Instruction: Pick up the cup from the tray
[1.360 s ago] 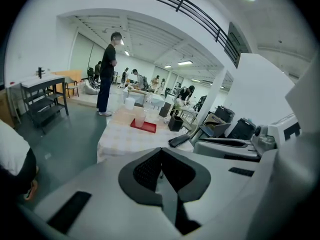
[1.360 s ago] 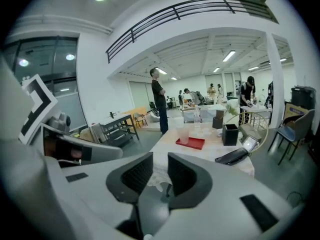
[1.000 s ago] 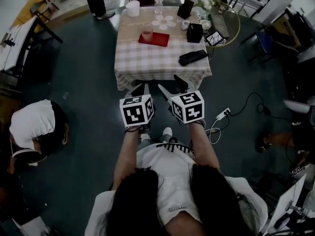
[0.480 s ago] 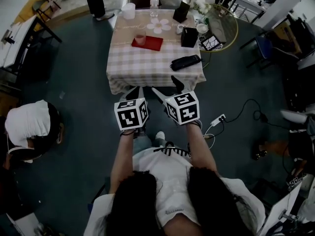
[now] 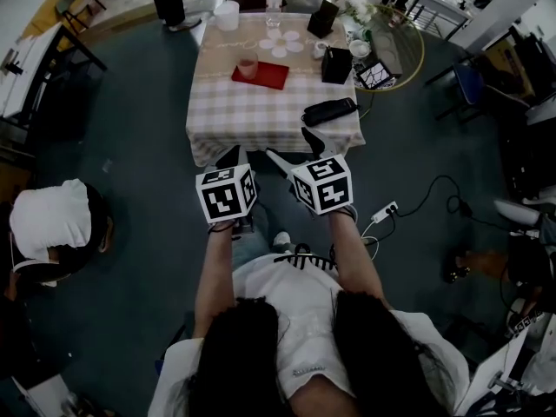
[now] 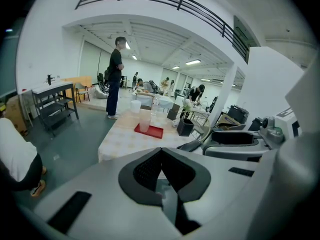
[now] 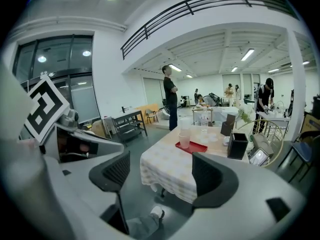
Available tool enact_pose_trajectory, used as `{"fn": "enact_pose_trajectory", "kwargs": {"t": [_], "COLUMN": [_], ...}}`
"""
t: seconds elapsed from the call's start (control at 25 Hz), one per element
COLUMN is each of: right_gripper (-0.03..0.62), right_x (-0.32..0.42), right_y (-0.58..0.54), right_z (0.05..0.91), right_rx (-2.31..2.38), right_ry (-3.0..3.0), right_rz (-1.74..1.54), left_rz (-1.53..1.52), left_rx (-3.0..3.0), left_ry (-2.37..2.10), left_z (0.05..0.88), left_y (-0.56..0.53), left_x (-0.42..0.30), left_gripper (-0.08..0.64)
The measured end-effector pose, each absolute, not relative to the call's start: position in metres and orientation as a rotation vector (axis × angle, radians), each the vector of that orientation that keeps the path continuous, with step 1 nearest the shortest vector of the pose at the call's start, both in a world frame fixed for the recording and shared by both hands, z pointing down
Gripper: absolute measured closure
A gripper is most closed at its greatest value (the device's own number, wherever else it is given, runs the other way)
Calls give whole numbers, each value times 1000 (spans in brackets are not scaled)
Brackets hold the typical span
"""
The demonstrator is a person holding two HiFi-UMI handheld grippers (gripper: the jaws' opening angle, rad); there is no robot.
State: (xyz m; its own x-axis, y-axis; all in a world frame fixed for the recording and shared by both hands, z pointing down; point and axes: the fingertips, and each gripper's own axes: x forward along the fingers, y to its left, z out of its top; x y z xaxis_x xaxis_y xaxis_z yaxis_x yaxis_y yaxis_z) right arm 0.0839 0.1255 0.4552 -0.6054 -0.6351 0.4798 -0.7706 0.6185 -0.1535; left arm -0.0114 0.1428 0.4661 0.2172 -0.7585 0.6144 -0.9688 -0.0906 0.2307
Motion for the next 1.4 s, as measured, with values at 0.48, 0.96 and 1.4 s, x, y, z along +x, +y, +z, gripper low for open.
{"fn": "enact_pose_trajectory", "kwargs": {"t": [0.48,0.96,1.4], "right_gripper": [204,193,181], "right_x": [44,8,-22], "right_y": [32,-62,-123], "right_z": [457,461,485], "right_rx": [1118,1176,1177], "right_ry": [-2433,-2357,-2263], "right_rz": [455,482,495], "left_rz": [443,499,547], "left_rx": [1885,1926,1960], "left_ry": [-1590,-1531,-1458], "left_z": [470,469,476], "left_y": [46,-53,-115], "left_x": [-55,-96,-121], "left_gripper": [557,555,555]}}
